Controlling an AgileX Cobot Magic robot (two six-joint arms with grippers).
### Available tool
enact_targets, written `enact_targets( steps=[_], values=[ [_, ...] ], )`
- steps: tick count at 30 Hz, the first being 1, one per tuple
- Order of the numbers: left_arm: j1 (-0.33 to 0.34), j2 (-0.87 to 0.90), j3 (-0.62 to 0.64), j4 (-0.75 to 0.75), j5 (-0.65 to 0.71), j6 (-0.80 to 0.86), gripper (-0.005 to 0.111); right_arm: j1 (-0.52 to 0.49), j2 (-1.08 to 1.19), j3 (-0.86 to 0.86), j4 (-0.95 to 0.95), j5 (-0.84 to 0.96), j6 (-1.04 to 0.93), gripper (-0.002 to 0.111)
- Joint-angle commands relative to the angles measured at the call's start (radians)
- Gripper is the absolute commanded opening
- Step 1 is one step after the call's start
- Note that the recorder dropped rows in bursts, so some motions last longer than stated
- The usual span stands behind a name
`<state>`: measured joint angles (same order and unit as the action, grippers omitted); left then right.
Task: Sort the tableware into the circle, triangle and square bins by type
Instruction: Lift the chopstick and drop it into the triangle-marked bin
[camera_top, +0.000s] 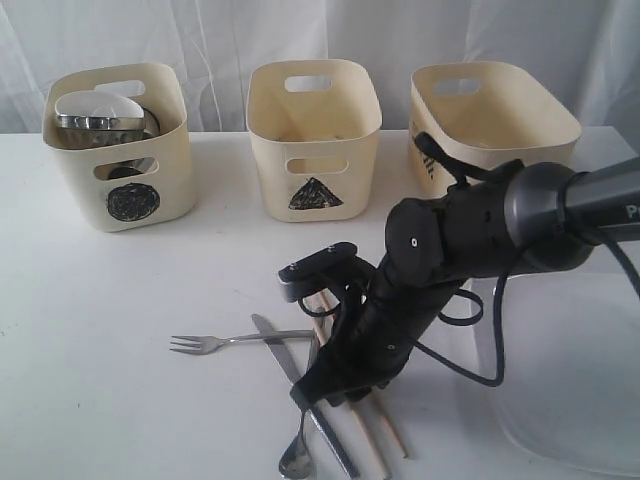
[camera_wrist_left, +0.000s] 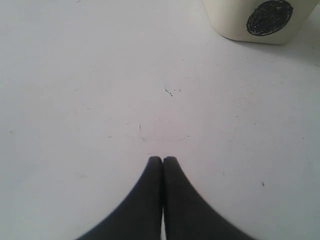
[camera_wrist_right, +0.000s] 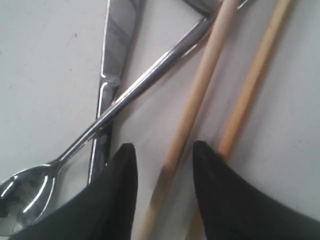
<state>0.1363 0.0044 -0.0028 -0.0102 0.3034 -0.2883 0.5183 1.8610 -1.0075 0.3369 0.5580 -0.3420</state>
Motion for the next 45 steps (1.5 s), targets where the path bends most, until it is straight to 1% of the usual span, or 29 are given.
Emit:
enact_targets(
  steps=[1,3,7,8,9,10,11,12,14,17,19,21,23,24,25,28,31,35,38,41,43,45],
  values=[
    [0.000,-0.004,0.003,-0.011,0.011,0.001,0.000,0.001,0.028,-0.018,-0.032,-0.016,0.006,0.028],
    [0.000,-0.004,0.003,-0.011,0.011,0.001,0.000,0.001,0.041,-0.018,-0.042,-0.024,0.006,0.025],
    [0.000,-0.004,0.003,-0.011,0.011,0.001,0.000,0.001,0.076,-0.018,-0.061,-0.042,0.009,0.023],
    [0.000,-0.004,0.003,-0.011,0.011,0.001,0.000,0.001,0.080,-0.018,-0.066,-0.045,0.015,0.021],
    [0.000,-0.004,0.003,-0.011,0.011,0.001,0.000,0.001,0.085,-0.018,-0.066,-0.055,0.034,0.010],
    [0.000,-0.004,0.003,-0.011,0.011,0.001,0.000,0.001,0.085,-0.018,-0.066,-0.059,0.036,0.004],
    [0.000,-0.004,0.003,-0.011,0.011,0.001,0.000,0.001,0.085,-0.018,-0.063,-0.069,0.039,0.000],
    [0.000,-0.004,0.003,-0.011,0.011,0.001,0.000,0.001,0.083,-0.018,-0.063,-0.070,0.039,0.000],
    [0.000,-0.004,0.003,-0.011,0.011,0.001,0.000,0.001,0.058,-0.042,-0.061,-0.018,0.065,0.000],
    [0.000,-0.004,0.003,-0.011,0.011,0.001,0.000,0.001,-0.043,-0.141,-0.078,0.119,0.067,0.000],
    [0.000,-0.004,0.003,-0.011,0.011,0.001,0.000,-0.001,-0.124,-0.232,-0.122,0.115,0.070,0.000],
    [0.000,-0.004,0.003,-0.011,0.011,0.001,0.000,-0.023,-0.173,-0.317,-0.181,0.005,0.084,0.000],
    [0.000,-0.004,0.003,-0.011,0.011,0.001,0.000,-0.072,-0.183,-0.370,-0.188,-0.225,0.098,0.000],
    [0.000,-0.004,0.003,-0.011,0.011,0.001,0.000,-0.103,-0.181,-0.378,-0.188,-0.350,0.145,0.000],
    [0.000,-0.004,0.003,-0.011,0.011,0.001,0.000,-0.122,-0.177,-0.378,-0.188,-0.439,0.175,0.000],
    [0.000,-0.004,0.003,-0.011,0.011,0.001,0.000,-0.172,-0.158,-0.378,-0.182,-0.638,0.250,0.000],
    [0.000,-0.004,0.003,-0.011,0.011,0.001,0.000,-0.194,-0.118,-0.378,-0.178,-0.841,0.267,0.000],
    [0.000,-0.004,0.003,-0.011,0.011,0.001,0.000,-0.194,-0.033,-0.378,-0.178,-1.146,0.267,0.000],
    [0.000,-0.004,0.003,-0.011,0.011,0.001,0.000,-0.194,0.040,-0.378,-0.178,-1.240,0.267,0.000],
    [0.000,-0.004,0.003,-0.011,0.011,0.001,0.000,-0.194,0.119,-0.387,-0.182,-1.264,0.267,0.001],
    [0.000,-0.004,0.003,-0.011,0.011,0.001,0.000,-0.194,0.165,-0.410,-0.187,-1.261,0.267,0.007],
    [0.000,-0.004,0.003,-0.011,0.011,0.001,0.000,-0.194,0.210,-0.447,-0.187,-1.256,0.267,0.016]
  ],
)
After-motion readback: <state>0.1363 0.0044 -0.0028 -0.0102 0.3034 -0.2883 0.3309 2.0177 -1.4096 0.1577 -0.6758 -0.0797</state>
